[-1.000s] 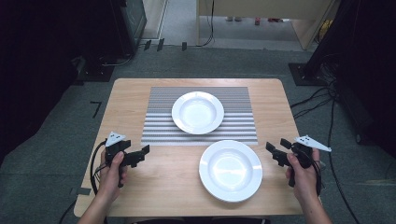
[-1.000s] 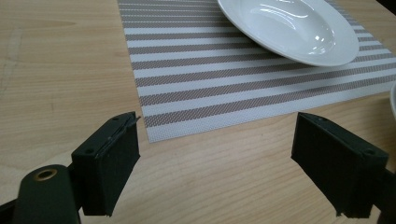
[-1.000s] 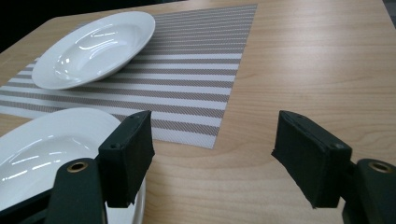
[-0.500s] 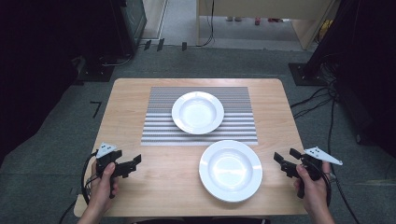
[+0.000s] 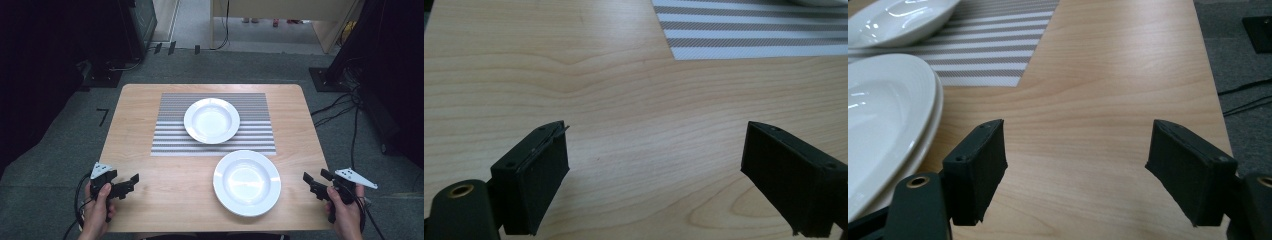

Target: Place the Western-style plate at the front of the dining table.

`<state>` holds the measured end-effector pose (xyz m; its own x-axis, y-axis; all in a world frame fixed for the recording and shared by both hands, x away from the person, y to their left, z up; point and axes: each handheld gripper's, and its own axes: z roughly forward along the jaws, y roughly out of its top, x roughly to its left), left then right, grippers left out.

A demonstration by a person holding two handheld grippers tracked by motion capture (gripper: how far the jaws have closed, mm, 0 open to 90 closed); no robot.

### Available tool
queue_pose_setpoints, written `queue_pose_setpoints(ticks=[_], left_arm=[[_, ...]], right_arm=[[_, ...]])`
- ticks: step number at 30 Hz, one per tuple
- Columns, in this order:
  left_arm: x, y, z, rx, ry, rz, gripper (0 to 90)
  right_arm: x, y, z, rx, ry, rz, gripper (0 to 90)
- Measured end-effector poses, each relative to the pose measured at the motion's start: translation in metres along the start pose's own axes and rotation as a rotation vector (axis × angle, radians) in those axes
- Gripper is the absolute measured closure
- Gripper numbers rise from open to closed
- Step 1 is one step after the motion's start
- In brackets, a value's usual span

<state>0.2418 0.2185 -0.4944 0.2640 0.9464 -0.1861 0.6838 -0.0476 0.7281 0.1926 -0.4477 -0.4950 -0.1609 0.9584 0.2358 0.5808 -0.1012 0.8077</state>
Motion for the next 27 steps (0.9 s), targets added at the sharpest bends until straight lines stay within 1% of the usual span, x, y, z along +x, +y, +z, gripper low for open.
queue_pose_setpoints(ticks=[2,8,12,18,20,24,25,27], left_arm=[[0.003,-0.003,-0.002,0.003,0.016,0.004,11.5],[0.013,-0.015,-0.004,0.014,0.046,0.001,11.4],[0.015,-0.023,-0.004,0.026,0.075,0.023,11.5],[0.013,-0.027,-0.003,0.025,0.105,0.059,11.4],[0.012,-0.027,-0.003,0.026,0.113,0.07,11.4],[0.01,-0.029,-0.002,0.025,0.126,0.084,11.3],[0.009,-0.029,-0.002,0.024,0.132,0.087,11.2],[0.007,-0.03,-0.001,0.026,0.15,0.101,11.2]], right_arm=[[-0.002,-0.003,-0.001,0.004,-0.007,-0.003,23.4],[-0.009,-0.012,-0.004,0.023,-0.025,-0.002,23.4],[-0.015,-0.018,-0.005,0.038,-0.046,-0.004,23.3],[-0.018,-0.025,-0.004,0.057,-0.074,-0.019,22.8],[-0.019,-0.026,-0.003,0.062,-0.072,-0.023,22.4],[-0.017,-0.03,0.0,0.088,-0.085,-0.039,22.4],[-0.017,-0.031,0.001,0.102,-0.086,-0.047,22.2],[-0.015,-0.031,0.001,0.105,-0.094,-0.061,22.3]])
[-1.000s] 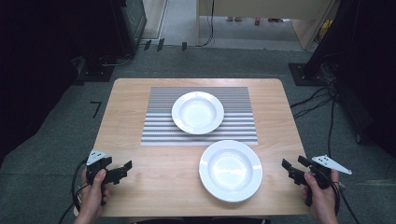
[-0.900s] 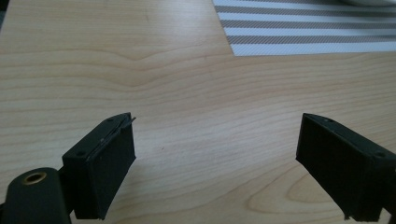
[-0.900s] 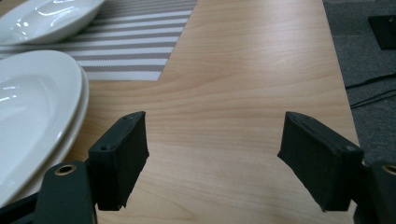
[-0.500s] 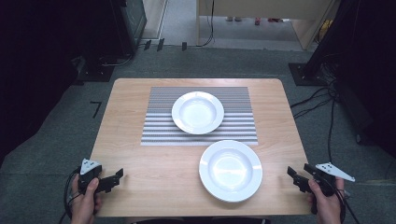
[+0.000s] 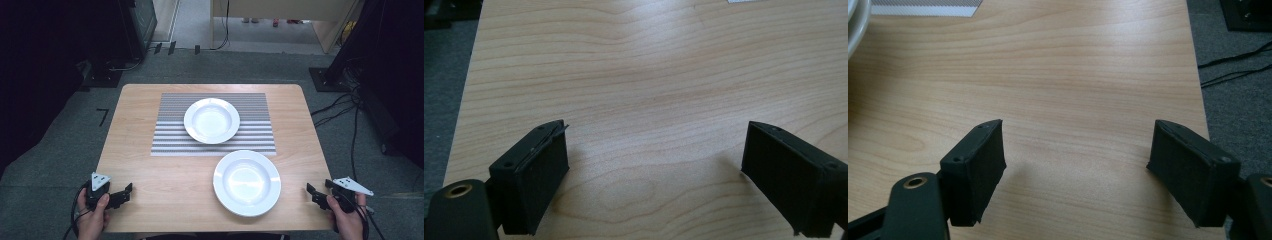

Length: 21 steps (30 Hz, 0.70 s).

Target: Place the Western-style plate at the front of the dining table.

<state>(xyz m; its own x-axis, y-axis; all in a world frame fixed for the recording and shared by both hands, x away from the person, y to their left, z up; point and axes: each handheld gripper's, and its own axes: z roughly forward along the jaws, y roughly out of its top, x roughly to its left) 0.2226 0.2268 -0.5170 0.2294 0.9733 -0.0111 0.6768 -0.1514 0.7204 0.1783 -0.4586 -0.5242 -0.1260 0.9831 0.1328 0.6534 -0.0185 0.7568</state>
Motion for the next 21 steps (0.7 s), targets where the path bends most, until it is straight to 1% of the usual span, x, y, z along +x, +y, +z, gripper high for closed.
queue_pose_setpoints(ticks=[1,5,8,9,13,15,19,21], left_arm=[[-0.002,-0.001,0.0,0.0,0.01,0.008,11.2],[-0.003,-0.002,0.0,-0.008,0.011,0.008,10.6],[-0.004,-0.003,0.0,-0.013,0.012,0.007,10.6],[-0.004,-0.003,0.0,-0.012,0.012,0.007,10.5],[-0.003,-0.003,0.0,-0.012,0.009,0.009,10.6],[-0.003,-0.003,0.0,-0.011,0.007,0.01,10.5],[-0.003,-0.003,0.0,-0.011,0.006,0.012,10.3],[-0.003,-0.003,0.0,-0.011,0.005,0.013,10.2]], right_arm=[[0.0,0.0,0.0,0.005,0.002,-0.004,22.2],[0.004,0.0,0.002,0.017,-0.021,-0.03,21.7],[0.01,0.0,0.004,0.034,-0.054,-0.075,20.0],[0.012,0.0,0.004,0.038,-0.056,-0.088,19.6],[0.013,0.0,0.005,0.041,-0.049,-0.094,18.5],[0.014,0.0,0.005,0.043,-0.038,-0.103,18.1],[0.014,0.0,0.005,0.045,-0.035,-0.105,17.2],[0.014,0.0,0.006,0.048,-0.032,-0.109,14.4]])
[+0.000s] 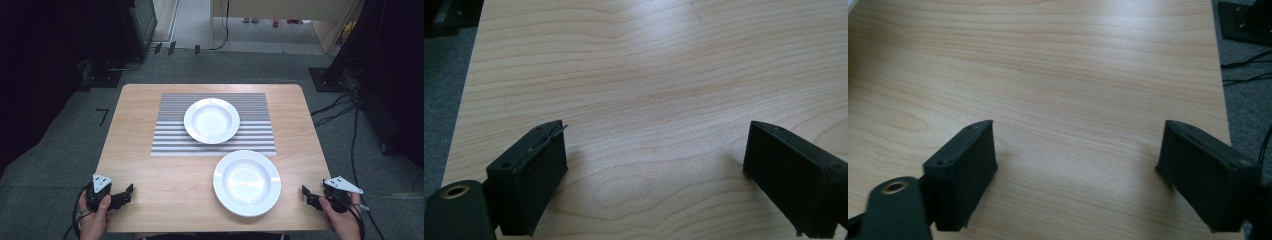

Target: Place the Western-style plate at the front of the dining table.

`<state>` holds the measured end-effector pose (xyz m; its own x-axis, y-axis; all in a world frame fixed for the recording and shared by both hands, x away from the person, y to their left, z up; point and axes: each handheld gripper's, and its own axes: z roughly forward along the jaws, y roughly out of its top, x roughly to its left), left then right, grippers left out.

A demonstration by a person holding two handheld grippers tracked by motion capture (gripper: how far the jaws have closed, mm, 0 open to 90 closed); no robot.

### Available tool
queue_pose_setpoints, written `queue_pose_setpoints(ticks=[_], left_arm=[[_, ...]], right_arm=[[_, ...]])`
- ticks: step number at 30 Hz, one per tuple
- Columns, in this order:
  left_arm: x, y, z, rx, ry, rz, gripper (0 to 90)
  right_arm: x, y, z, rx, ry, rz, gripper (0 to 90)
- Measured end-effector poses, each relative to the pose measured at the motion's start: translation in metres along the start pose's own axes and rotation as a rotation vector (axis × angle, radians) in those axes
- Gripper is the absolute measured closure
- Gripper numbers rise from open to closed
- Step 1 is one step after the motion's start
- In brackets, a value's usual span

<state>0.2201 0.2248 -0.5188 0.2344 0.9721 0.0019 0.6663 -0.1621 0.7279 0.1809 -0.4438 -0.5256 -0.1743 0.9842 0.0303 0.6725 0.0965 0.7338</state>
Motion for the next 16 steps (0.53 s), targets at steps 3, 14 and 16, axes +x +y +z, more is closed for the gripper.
queue_pose_setpoints(ticks=[3,14,16], left_arm=[[0.0001,0.0001,0.0001,0.0,-0.001,0.0,10.1],[0.0004,0.0007,0.0007,0.0,0.005,-0.006,10.2],[0.0004,0.0007,0.0008,0.0,0.006,-0.007,10.2]], right_arm=[[0.0003,0.0002,0.0007,0.005,0.008,-0.007,12.5],[0.001,0.0008,0.0016,0.015,0.018,-0.019,8.7],[0.0009,0.0008,0.0017,0.015,0.018,-0.019,8.6]])
